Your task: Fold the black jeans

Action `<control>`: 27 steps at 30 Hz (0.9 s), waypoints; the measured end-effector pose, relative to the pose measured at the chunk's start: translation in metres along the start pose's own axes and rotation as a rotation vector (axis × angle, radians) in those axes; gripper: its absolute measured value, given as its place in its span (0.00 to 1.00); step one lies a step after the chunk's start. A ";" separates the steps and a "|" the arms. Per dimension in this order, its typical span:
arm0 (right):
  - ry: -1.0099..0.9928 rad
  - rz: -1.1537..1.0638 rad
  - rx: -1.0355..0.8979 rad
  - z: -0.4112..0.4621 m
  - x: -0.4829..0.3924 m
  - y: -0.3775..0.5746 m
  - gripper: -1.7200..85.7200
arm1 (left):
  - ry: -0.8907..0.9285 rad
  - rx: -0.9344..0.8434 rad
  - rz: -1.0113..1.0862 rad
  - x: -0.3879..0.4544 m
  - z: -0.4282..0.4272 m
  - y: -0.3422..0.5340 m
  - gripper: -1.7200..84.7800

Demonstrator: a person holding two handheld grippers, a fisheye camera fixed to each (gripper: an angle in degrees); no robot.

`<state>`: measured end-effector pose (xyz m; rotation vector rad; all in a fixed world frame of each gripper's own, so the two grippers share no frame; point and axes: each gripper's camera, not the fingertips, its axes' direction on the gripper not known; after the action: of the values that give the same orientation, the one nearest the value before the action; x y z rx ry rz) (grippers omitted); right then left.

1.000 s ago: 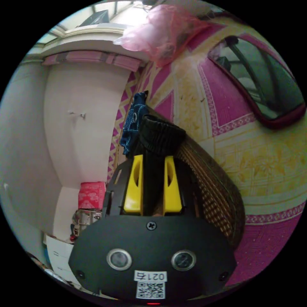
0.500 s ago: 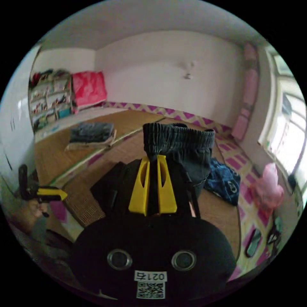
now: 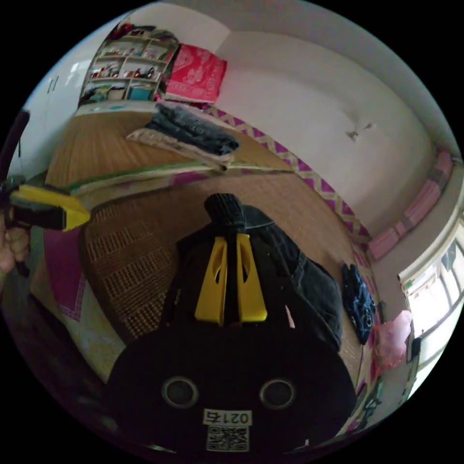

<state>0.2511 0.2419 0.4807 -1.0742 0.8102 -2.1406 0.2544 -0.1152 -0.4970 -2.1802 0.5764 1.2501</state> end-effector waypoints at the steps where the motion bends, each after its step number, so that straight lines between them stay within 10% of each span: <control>1: -0.032 -0.040 -0.054 0.017 -0.011 -0.001 0.04 | 0.016 0.002 -0.001 -0.001 0.005 -0.005 0.01; 14: -0.339 0.081 -0.092 -0.018 0.105 0.015 0.11 | -0.027 -0.035 0.200 0.009 0.072 -0.091 0.01; 27: -0.106 0.354 -0.361 0.078 0.263 0.094 0.11 | -0.193 -0.317 0.257 -0.048 0.232 -0.205 0.10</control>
<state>0.2099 -0.0302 0.5725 -1.1104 1.2651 -1.6668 0.2082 0.1941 -0.4985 -2.2516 0.6284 1.7713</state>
